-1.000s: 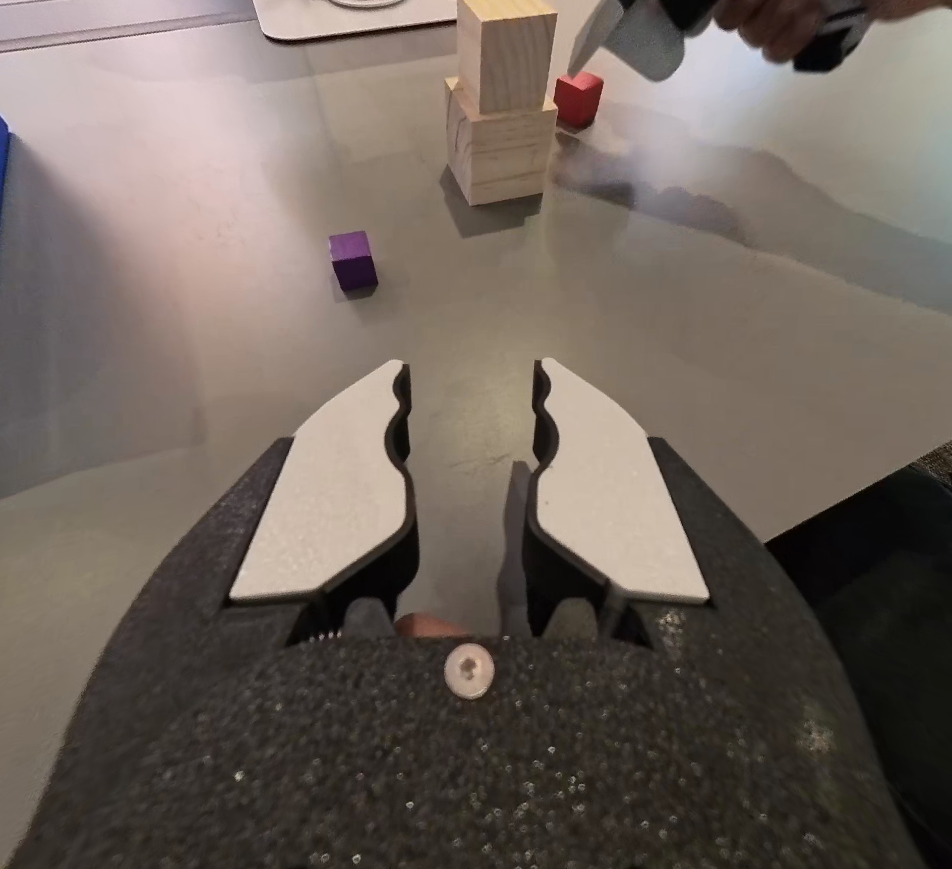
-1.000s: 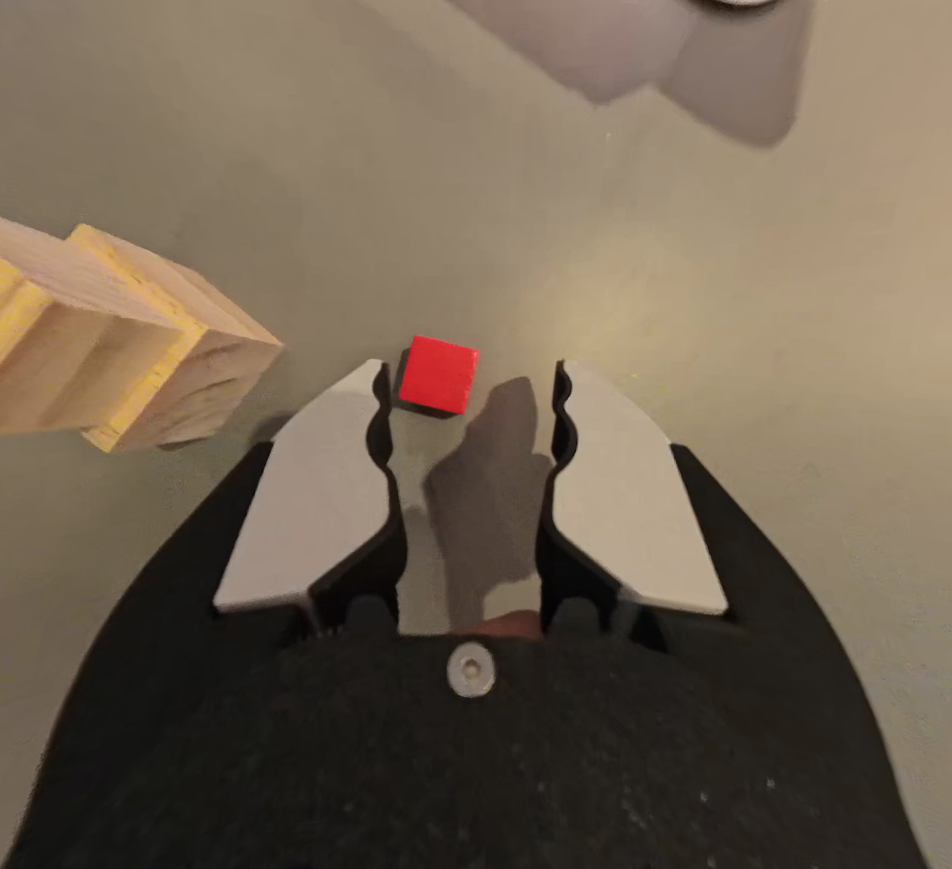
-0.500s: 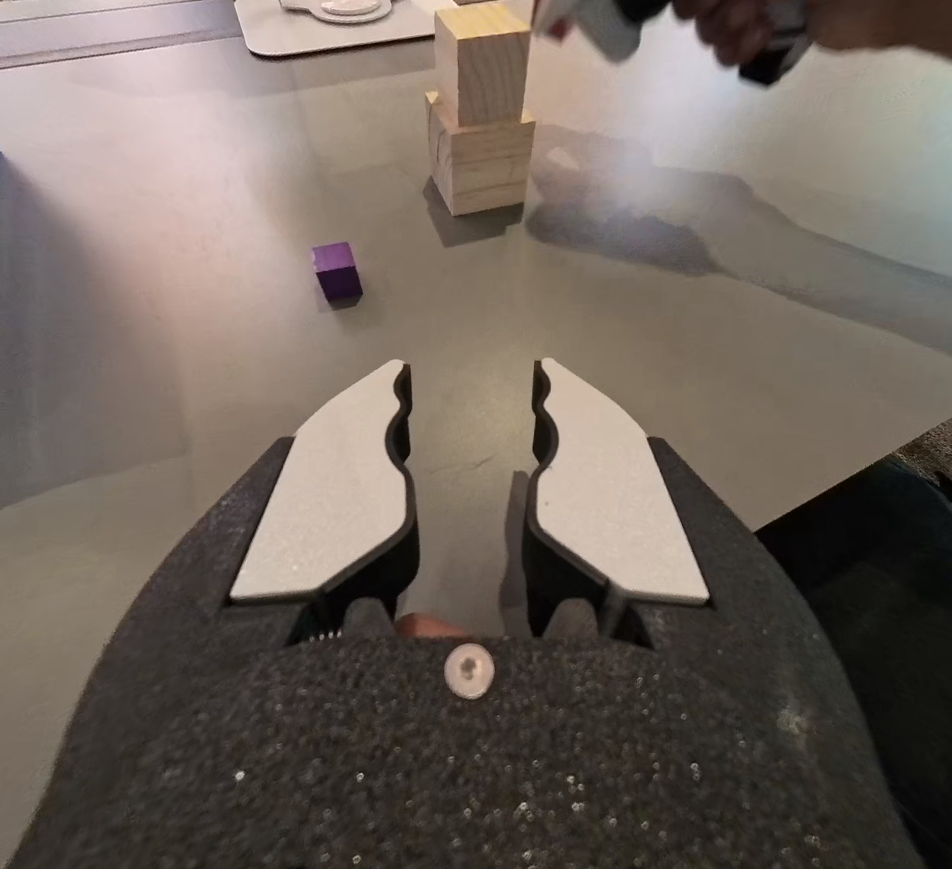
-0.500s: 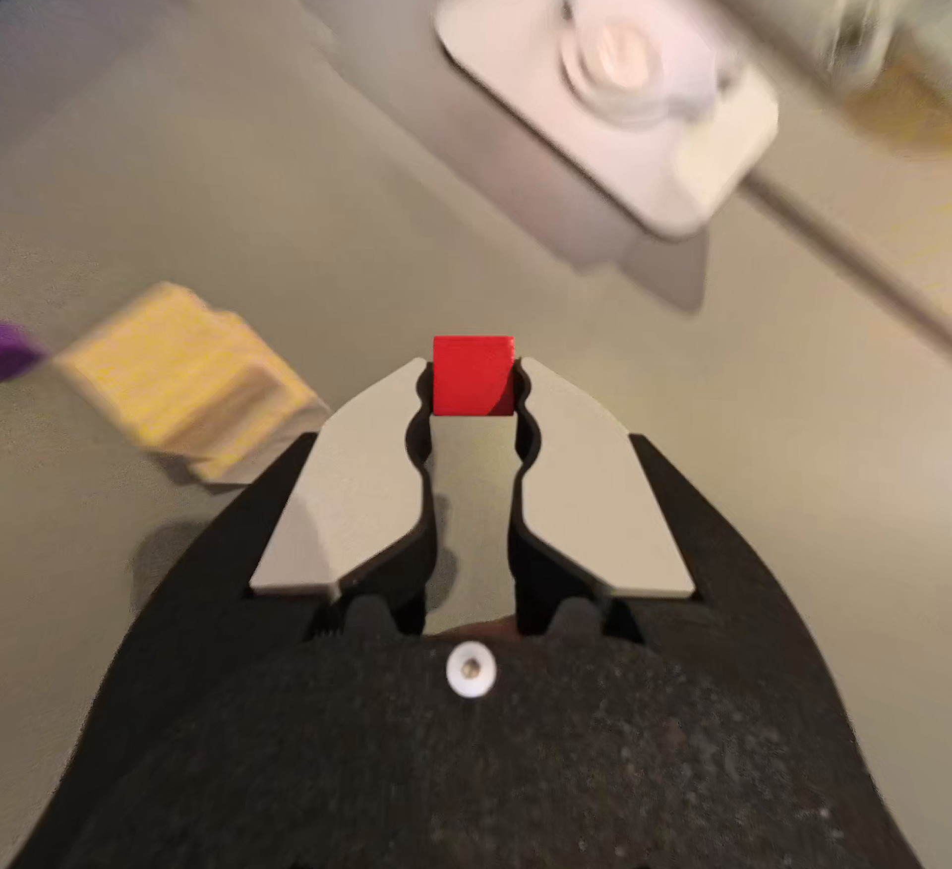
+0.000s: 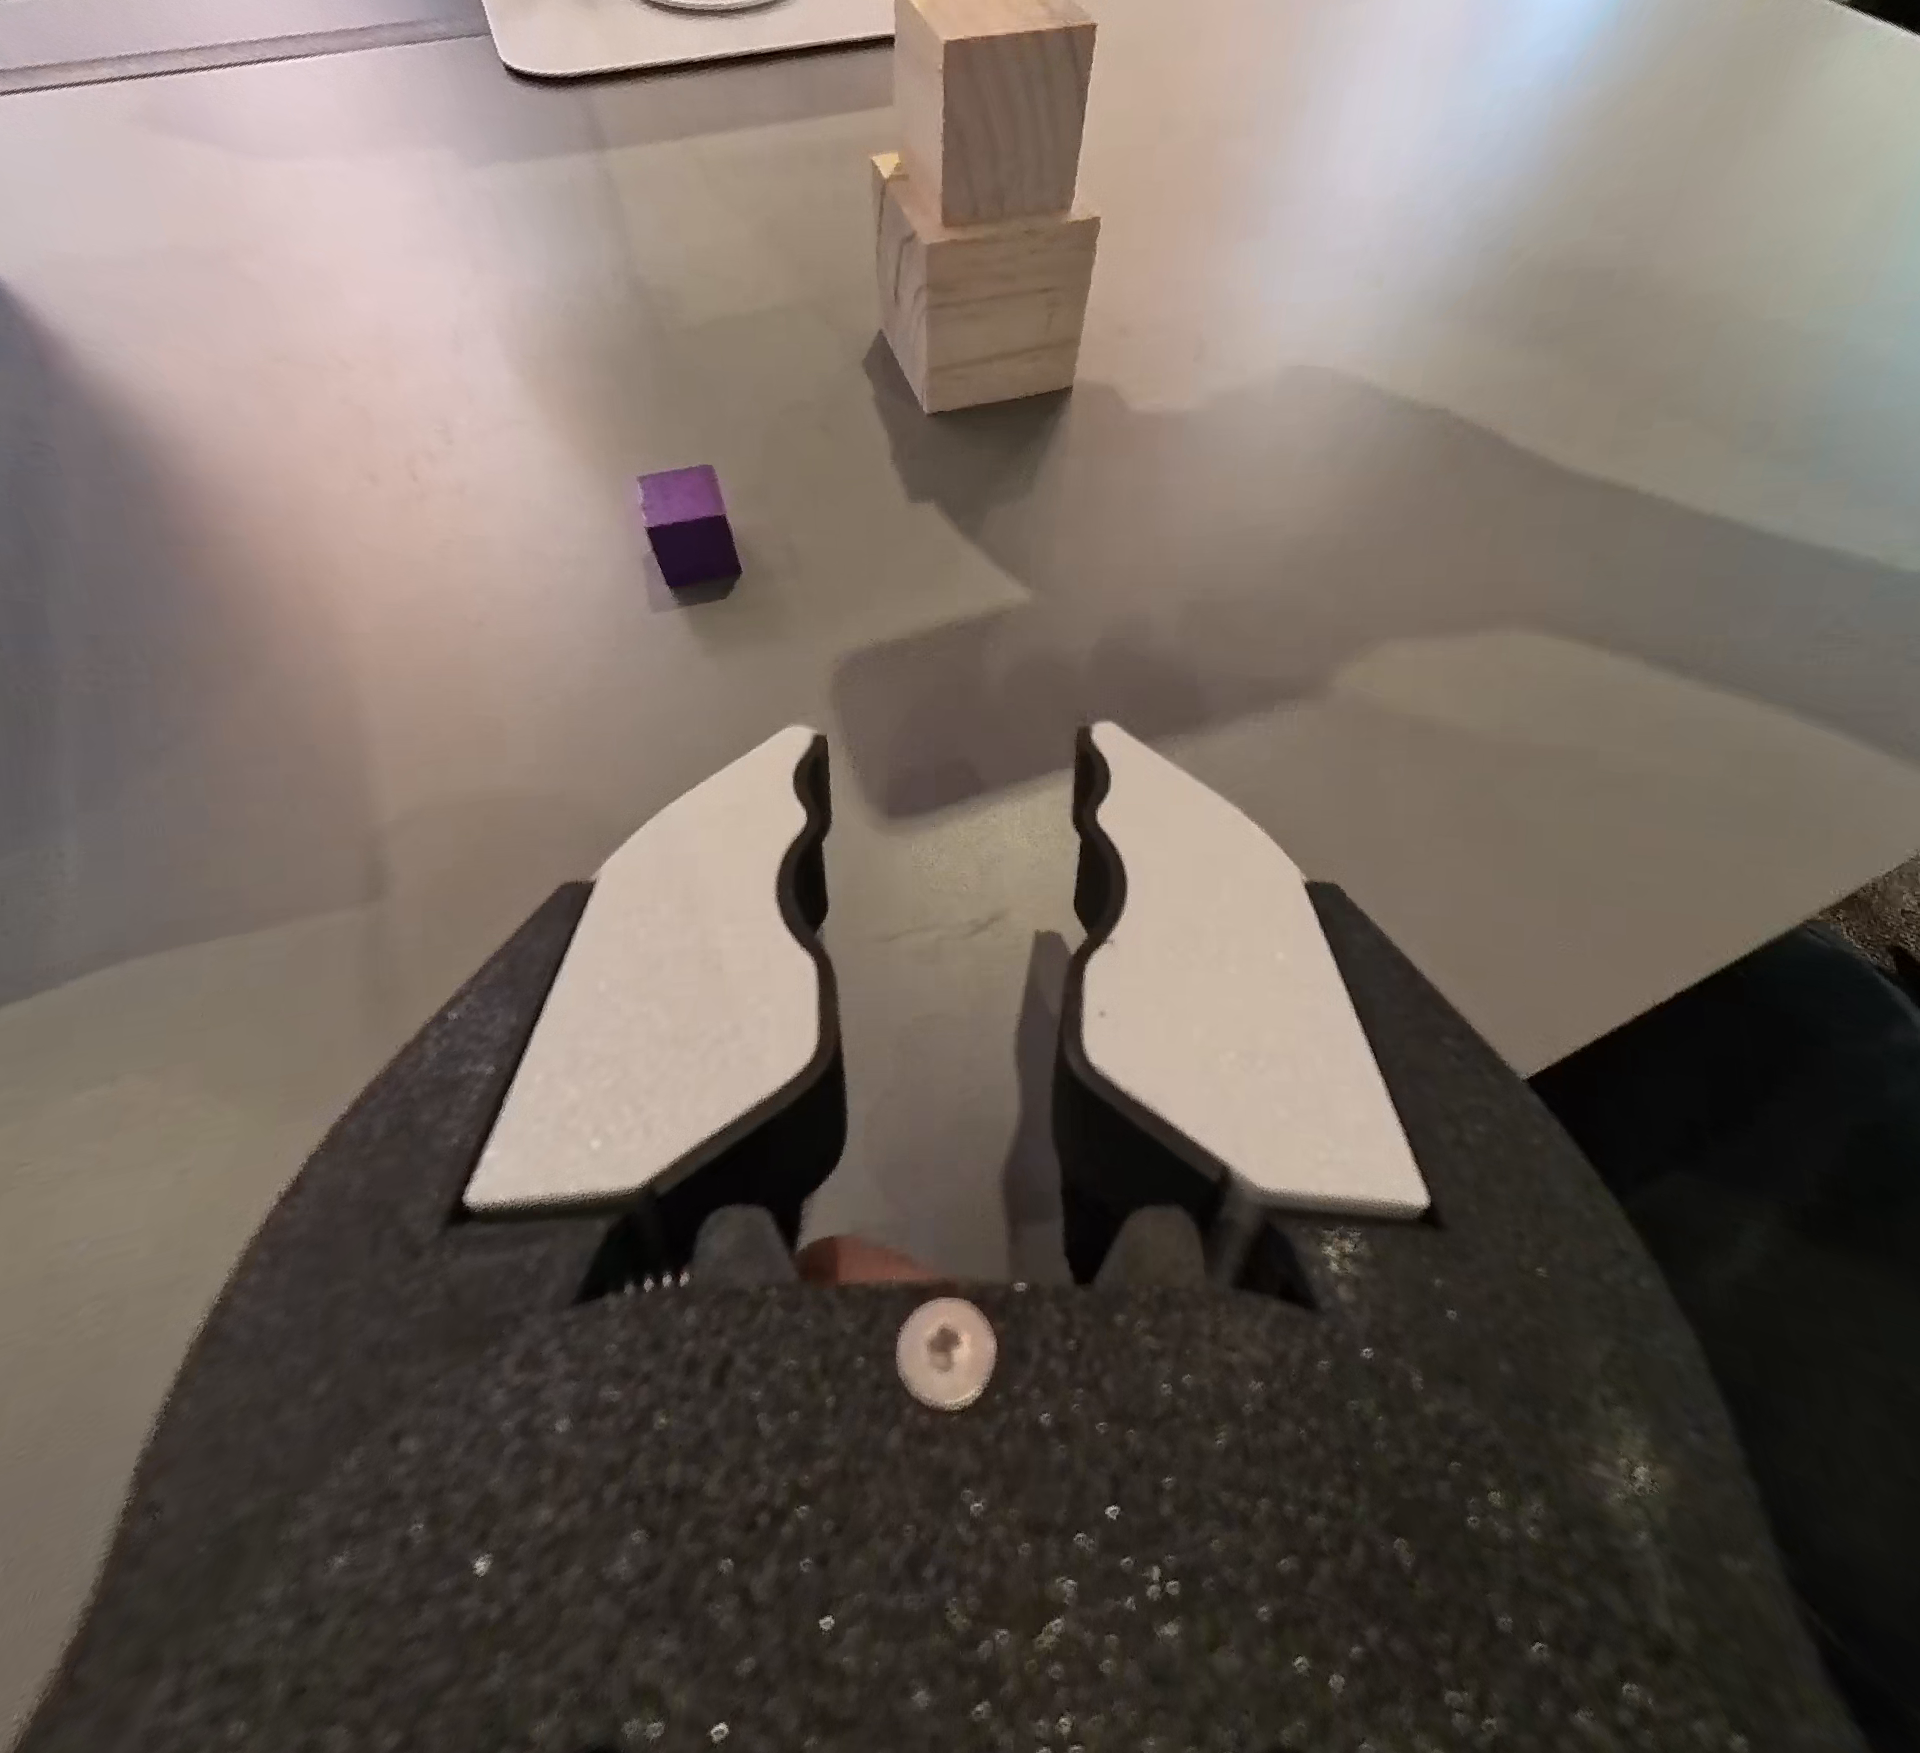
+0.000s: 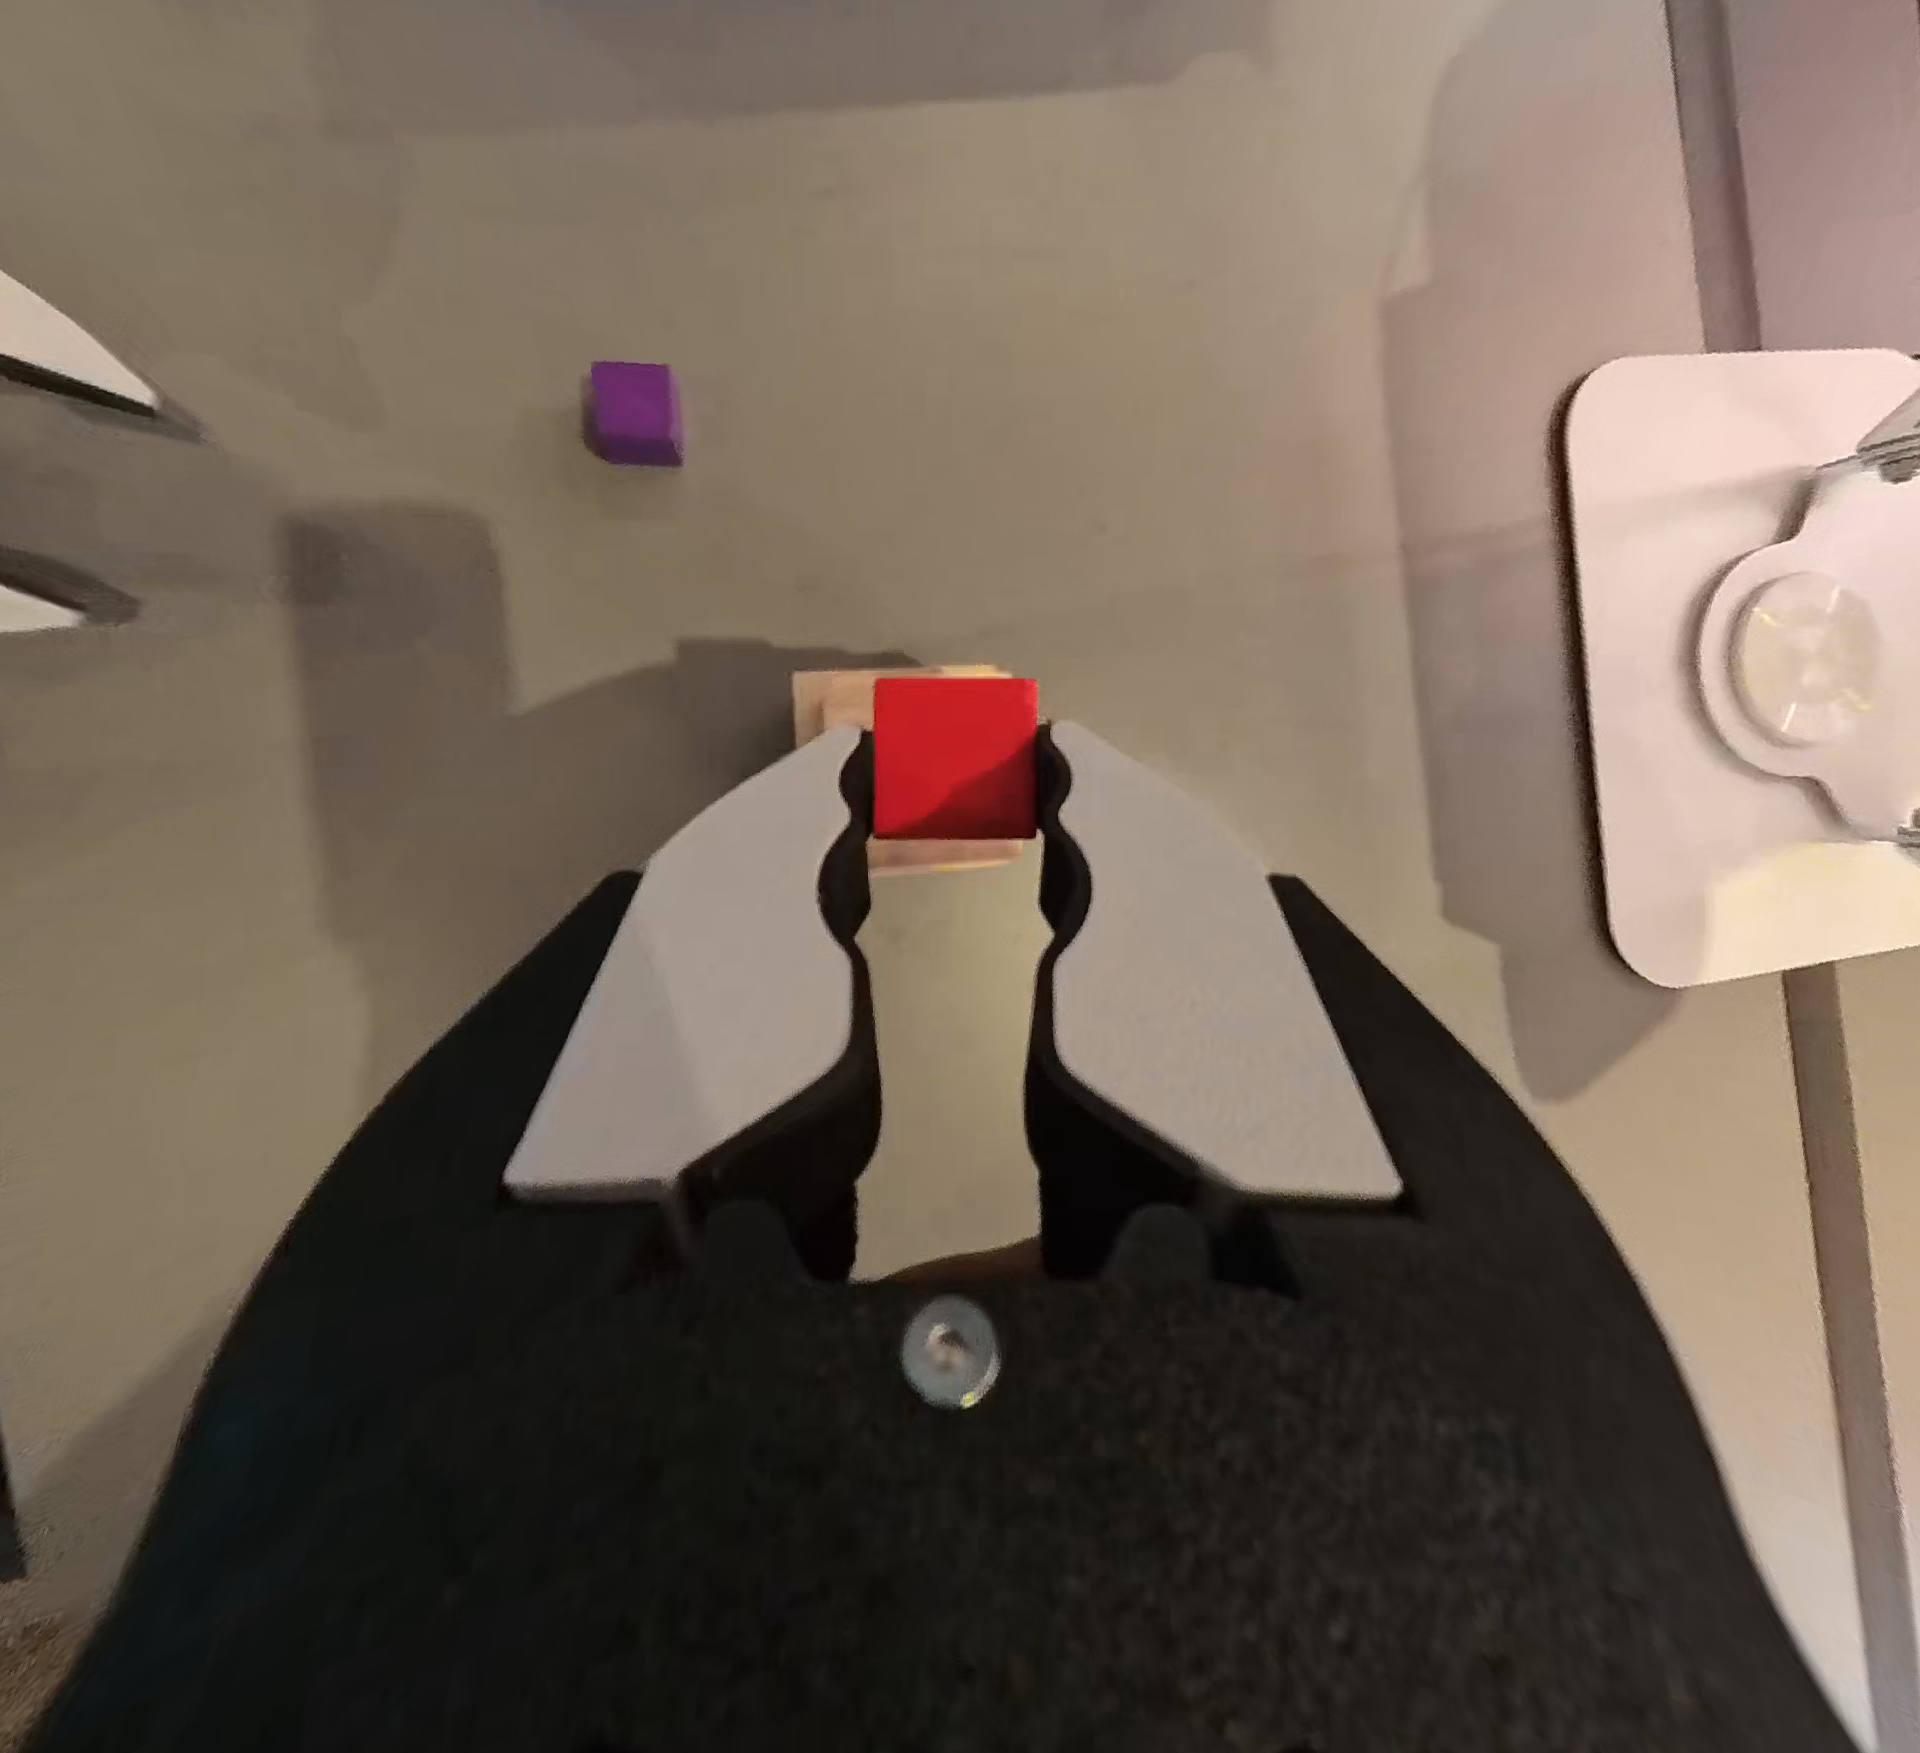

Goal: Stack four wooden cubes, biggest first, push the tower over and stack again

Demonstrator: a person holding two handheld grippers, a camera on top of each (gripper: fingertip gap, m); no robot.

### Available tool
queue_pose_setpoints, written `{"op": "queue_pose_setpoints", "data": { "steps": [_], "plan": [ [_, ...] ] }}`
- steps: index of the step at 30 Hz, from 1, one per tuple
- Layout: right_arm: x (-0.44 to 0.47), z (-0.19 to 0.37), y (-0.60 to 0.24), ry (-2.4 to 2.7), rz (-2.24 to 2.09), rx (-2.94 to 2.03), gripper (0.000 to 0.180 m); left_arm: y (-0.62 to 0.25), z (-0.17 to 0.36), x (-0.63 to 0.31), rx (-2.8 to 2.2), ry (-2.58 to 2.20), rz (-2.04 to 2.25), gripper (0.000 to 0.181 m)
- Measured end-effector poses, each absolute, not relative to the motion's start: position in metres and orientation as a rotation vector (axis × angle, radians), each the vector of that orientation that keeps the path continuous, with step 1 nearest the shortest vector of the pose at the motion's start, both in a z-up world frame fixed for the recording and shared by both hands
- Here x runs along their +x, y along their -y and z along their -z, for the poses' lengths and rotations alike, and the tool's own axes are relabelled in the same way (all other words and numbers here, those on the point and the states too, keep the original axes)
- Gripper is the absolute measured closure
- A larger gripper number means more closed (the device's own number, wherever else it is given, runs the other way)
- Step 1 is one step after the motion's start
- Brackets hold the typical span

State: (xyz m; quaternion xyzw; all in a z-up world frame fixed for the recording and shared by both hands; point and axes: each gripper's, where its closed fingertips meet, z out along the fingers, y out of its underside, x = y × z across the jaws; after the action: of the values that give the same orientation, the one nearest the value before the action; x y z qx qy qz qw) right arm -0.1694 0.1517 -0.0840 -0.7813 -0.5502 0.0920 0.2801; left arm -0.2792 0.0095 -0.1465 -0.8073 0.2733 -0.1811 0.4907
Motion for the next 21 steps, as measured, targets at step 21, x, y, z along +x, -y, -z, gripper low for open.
{"op": "queue_pose_setpoints", "data": {
  "steps": [21],
  "plan": [
    [-0.142,0.044,-0.017,0.895,-0.337,-1.779,0.138,-0.042,0.140,-0.298,-2.094,-0.603,0.404,0.130]
  ]
}}
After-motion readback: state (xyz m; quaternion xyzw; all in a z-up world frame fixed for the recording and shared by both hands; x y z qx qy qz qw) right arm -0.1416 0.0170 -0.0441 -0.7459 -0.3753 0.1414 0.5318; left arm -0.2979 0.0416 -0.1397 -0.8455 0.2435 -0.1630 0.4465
